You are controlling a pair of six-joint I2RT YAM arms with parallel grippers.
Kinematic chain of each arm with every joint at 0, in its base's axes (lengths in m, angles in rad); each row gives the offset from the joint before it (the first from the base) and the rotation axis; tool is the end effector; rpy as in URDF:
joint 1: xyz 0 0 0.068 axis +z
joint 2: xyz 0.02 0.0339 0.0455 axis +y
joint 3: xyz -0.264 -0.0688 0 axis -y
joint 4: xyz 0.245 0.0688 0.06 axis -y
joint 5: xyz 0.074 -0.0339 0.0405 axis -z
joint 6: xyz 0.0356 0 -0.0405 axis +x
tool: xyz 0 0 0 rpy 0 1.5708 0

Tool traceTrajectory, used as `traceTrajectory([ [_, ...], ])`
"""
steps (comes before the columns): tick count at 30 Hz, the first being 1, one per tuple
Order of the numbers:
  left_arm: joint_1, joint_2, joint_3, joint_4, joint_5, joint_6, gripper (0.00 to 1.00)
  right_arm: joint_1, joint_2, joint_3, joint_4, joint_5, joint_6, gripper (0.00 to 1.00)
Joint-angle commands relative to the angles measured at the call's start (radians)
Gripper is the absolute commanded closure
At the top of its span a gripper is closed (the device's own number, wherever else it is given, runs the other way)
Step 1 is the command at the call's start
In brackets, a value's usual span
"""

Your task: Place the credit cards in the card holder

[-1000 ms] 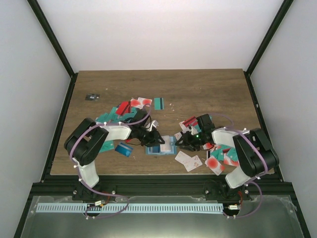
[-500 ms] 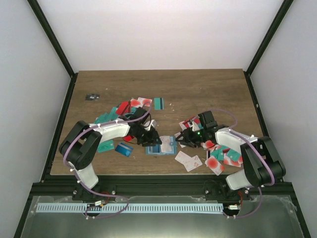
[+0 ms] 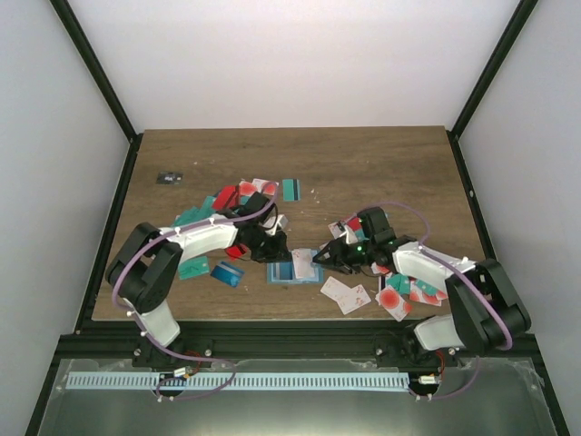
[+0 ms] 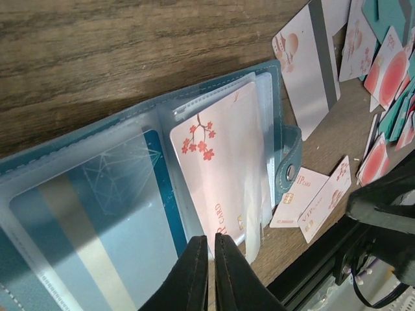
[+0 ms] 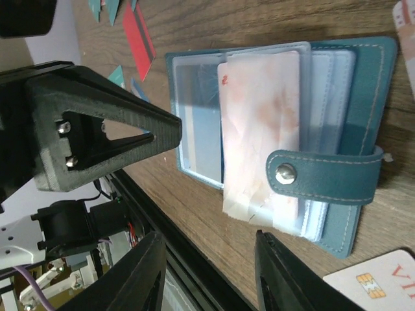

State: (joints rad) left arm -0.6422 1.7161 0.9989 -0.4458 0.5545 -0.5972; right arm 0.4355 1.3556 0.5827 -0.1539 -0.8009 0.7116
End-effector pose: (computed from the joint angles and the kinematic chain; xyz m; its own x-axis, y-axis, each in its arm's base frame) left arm 0.2480 -0.2089 0.1632 -0.9882 0.1422 -0.0561 0.1460 0.7687 -0.6227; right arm 0.2070 0.1245 0.1643 -0.9961 0.0379 -0.0797 -0.0449 0.5605 0.8269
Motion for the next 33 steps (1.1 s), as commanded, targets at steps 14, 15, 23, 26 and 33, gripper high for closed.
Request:
traceTrajectory([
  [14, -0.019, 0.118, 0.063, 0.018, 0.016, 0.035, 0.96, 0.011, 0.206, 0.168, 0.001, 0.027, -0.058, 0.6],
  [15, -0.018, 0.122, 0.065, 0.018, 0.016, 0.037, 0.96, 0.011, 0.216, 0.177, -0.005, 0.032, -0.064, 0.6],
  [23, -0.022, 0.151, 0.068, 0.02, 0.007, 0.043, 0.96, 0.011, 0.284, 0.244, -0.102, 0.113, -0.135, 0.59],
  [26, -0.023, 0.156, 0.071, 0.02, 0.005, 0.044, 0.96, 0.011, 0.289, 0.241, -0.111, 0.12, -0.148, 0.59],
  [33, -0.025, 0.16, 0.081, 0.012, -0.005, 0.042, 0.96, 0.011, 0.299, 0.209, -0.088, 0.08, -0.152, 0.59],
])
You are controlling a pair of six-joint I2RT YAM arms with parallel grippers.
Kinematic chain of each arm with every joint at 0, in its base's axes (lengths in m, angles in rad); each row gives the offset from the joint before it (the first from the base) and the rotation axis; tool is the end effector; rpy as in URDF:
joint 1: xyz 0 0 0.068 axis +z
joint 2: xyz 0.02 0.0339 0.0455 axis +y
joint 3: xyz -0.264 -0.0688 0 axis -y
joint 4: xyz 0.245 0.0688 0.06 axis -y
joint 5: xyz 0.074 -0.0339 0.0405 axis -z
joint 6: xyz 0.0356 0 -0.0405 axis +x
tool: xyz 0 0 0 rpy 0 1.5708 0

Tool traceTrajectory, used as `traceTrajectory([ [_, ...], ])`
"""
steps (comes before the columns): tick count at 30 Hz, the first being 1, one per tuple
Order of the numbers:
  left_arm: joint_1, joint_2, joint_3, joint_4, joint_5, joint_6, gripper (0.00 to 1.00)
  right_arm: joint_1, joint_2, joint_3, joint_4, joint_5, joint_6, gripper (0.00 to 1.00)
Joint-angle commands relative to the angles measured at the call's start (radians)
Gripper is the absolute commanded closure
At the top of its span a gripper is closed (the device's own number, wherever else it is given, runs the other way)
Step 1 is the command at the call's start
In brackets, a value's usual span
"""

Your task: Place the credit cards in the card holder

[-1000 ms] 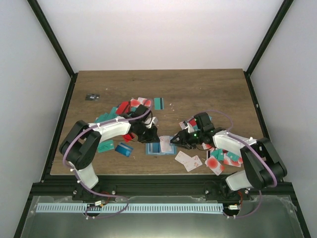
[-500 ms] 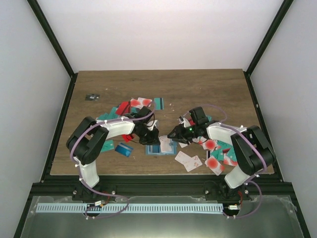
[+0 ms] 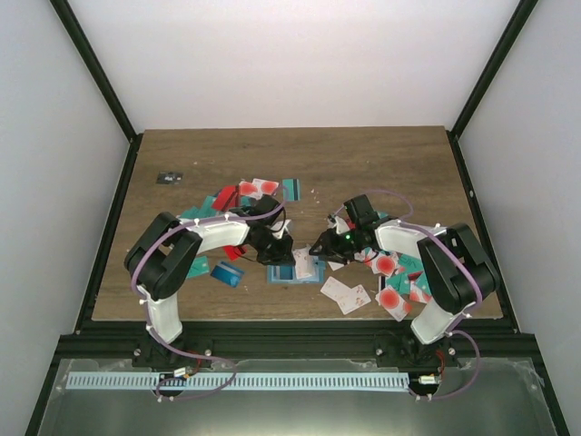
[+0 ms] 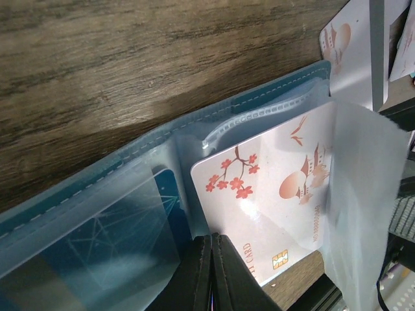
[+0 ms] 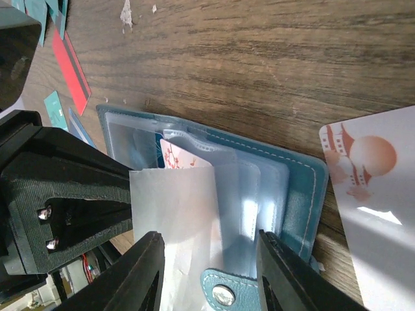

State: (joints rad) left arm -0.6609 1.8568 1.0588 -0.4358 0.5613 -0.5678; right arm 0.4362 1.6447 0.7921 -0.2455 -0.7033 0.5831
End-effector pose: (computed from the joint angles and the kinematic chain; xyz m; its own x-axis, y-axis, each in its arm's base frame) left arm 0.2591 -0.2255 0.1350 -0.9823 0.1871 -0.0086 0.1546 0.7839 -0.6013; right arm 0.2549 0.1442 0.1417 -0.9980 -0.0019 -0.0630 -0.0474 0.6803 0.7314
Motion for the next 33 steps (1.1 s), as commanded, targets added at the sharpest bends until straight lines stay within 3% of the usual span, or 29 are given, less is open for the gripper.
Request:
traceTrajectory([
  [1, -0.008, 0.019, 0.024, -0.002, -0.013, 0.013, 0.96, 0.01, 0.012, -0.007, 0.011, -0.027, -0.025, 0.59],
  [12, -0.018, 0.02, 0.045, -0.034, -0.034, 0.018, 0.96, 0.01, 0.041, -0.035, 0.079, -0.116, -0.018, 0.6],
  [24, -0.038, 0.006, 0.085, -0.107, -0.098, 0.026, 0.96, 0.01, 0.062, -0.052, 0.032, -0.059, -0.04, 0.57],
  [33, -0.054, 0.025, 0.088, -0.107, -0.101, 0.025, 0.96, 0.01, 0.07, -0.086, 0.132, -0.175, -0.018, 0.56],
])
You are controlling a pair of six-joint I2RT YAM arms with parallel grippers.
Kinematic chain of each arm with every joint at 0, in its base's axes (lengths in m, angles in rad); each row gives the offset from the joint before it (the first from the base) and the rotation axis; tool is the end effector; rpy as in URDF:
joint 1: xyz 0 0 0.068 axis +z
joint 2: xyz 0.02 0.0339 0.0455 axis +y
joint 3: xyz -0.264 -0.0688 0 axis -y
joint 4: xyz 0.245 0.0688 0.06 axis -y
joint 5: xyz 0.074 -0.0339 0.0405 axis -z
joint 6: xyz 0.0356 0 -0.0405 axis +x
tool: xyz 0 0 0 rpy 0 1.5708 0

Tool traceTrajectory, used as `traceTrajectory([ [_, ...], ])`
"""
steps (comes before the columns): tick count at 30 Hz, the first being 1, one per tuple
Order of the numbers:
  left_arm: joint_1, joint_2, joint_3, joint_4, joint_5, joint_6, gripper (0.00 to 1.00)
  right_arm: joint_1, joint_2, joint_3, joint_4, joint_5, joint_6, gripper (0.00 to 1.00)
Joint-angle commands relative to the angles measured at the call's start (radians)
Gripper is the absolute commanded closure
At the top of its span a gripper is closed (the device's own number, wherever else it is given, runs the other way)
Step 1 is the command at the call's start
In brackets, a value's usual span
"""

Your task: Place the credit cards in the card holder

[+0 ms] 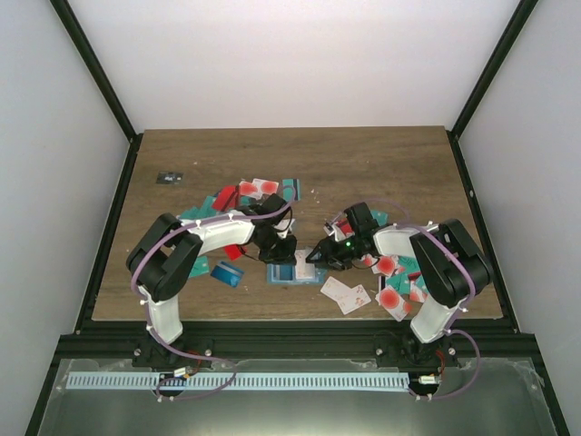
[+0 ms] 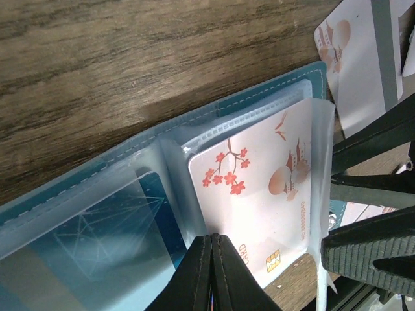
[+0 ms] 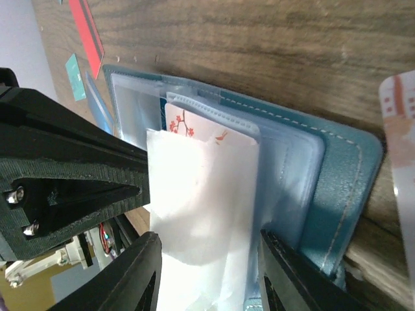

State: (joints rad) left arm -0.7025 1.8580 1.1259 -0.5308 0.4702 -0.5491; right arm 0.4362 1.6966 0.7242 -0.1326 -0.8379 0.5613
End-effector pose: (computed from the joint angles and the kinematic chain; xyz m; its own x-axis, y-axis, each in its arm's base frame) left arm 0.2561 -0.2379 0.1468 -0.9757 0.2164 -0.0332 0.2011 0.8261 -0.5265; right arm 0.2468 0.1442 0.1194 -0.9971 -0.0719 -0.0267 -0.0644 0.5949 0.8012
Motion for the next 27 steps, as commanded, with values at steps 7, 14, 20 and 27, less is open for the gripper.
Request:
traceTrajectory([
  [7, -0.02, 0.032, 0.041, -0.015, -0.008, 0.002, 0.96, 0.01, 0.003, -0.024, 0.06, -0.094, 0.021, 0.62],
  [14, -0.022, 0.025, 0.062, -0.059, -0.043, 0.007, 0.96, 0.009, -0.017, -0.006, 0.005, -0.055, 0.002, 0.66],
  [20, -0.022, -0.002, 0.092, -0.143, -0.134, 0.026, 0.96, 0.01, -0.026, 0.008, -0.064, 0.0, -0.03, 0.56],
  [27, -0.023, -0.022, 0.098, -0.183, -0.182, 0.032, 0.96, 0.01, -0.041, 0.006, -0.058, -0.007, -0.019, 0.5],
])
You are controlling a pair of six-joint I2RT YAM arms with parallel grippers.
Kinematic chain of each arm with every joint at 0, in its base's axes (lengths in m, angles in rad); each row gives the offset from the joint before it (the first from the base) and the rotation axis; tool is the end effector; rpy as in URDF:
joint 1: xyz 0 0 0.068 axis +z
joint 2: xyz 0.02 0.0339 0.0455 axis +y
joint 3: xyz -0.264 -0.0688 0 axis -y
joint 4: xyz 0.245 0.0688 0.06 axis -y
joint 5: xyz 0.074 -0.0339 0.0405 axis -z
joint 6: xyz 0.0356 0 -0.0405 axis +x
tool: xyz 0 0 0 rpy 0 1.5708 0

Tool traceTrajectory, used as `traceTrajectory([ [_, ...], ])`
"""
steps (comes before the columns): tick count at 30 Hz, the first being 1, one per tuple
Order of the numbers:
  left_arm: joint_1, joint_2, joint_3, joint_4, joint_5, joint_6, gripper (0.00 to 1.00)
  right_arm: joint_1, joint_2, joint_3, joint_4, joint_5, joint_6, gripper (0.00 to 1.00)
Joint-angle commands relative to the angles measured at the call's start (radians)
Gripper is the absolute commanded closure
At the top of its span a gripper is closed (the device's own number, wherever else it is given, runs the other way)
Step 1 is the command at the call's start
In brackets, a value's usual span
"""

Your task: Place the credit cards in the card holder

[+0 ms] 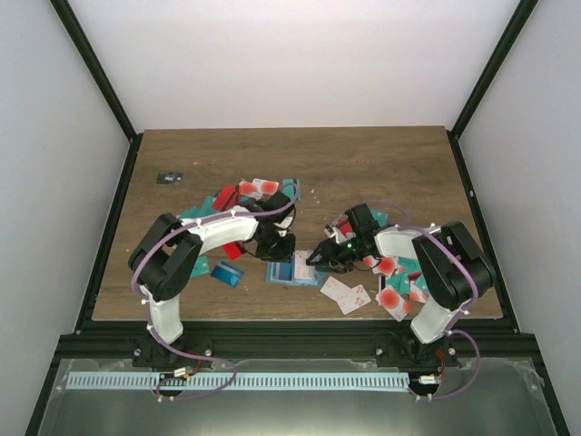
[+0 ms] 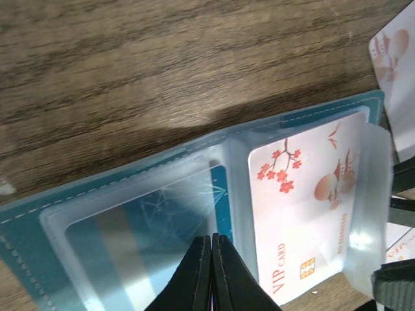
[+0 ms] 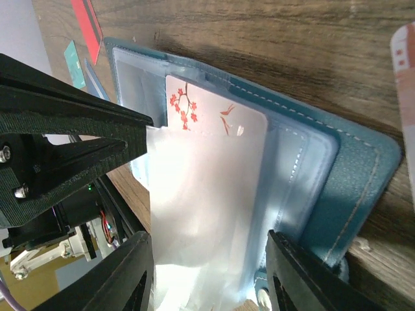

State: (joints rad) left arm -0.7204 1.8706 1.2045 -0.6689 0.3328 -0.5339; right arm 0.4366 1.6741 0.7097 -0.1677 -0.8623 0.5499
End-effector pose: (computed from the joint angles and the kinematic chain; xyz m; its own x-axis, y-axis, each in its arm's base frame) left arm 0.2575 -0.2415 0.1568 -0.9755 0.2163 -0.0395 0.2142 0.8945 -0.3923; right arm 0.2400 0.1418 0.1210 -0.9960 -0.0895 -0.0029 -0.0550 0.5865 0.8081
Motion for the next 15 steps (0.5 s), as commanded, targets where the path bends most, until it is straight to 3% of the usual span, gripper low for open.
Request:
traceTrajectory([
  [1, -0.006, -0.036, 0.024, -0.05, -0.052, 0.016, 0.96, 0.01, -0.02, 0.022, -0.017, 0.011, -0.004, 0.5],
  [10, -0.017, -0.065, 0.083, -0.134, -0.122, 0.016, 0.96, 0.011, -0.031, 0.015, 0.073, -0.056, 0.049, 0.5],
  [15, -0.019, -0.122, 0.076, -0.082, -0.058, 0.02, 0.9, 0.019, -0.031, 0.028, 0.091, -0.078, 0.058, 0.49],
])
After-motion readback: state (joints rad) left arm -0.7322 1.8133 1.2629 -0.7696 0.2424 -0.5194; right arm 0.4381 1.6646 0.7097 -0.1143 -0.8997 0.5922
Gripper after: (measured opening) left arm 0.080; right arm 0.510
